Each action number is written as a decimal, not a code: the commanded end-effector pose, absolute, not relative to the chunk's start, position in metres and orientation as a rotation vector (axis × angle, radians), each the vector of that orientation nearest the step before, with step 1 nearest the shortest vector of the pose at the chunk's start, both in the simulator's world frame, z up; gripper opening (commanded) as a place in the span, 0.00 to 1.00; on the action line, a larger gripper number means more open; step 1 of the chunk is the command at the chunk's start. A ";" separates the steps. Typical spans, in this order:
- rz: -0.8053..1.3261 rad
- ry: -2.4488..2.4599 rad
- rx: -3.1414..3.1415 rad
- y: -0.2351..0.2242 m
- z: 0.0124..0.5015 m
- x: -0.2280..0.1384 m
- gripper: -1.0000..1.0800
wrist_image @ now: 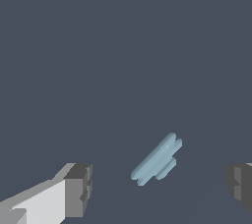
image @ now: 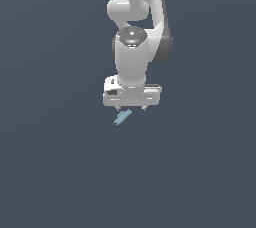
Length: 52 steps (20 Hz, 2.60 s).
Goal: Pick up the object and move it to a goal position.
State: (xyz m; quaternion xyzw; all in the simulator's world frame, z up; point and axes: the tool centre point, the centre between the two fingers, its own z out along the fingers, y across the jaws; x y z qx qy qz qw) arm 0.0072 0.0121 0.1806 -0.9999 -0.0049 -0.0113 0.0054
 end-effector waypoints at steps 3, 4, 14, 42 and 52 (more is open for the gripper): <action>-0.037 -0.013 -3.129 0.011 0.181 0.007 0.96; -0.039 -0.010 -3.127 0.010 0.182 0.008 0.96; -0.056 -0.009 -3.112 0.002 0.190 0.011 0.96; -0.005 0.895 -2.995 -0.020 0.086 -0.041 0.96; 0.000 1.136 -2.927 -0.028 0.062 -0.059 0.96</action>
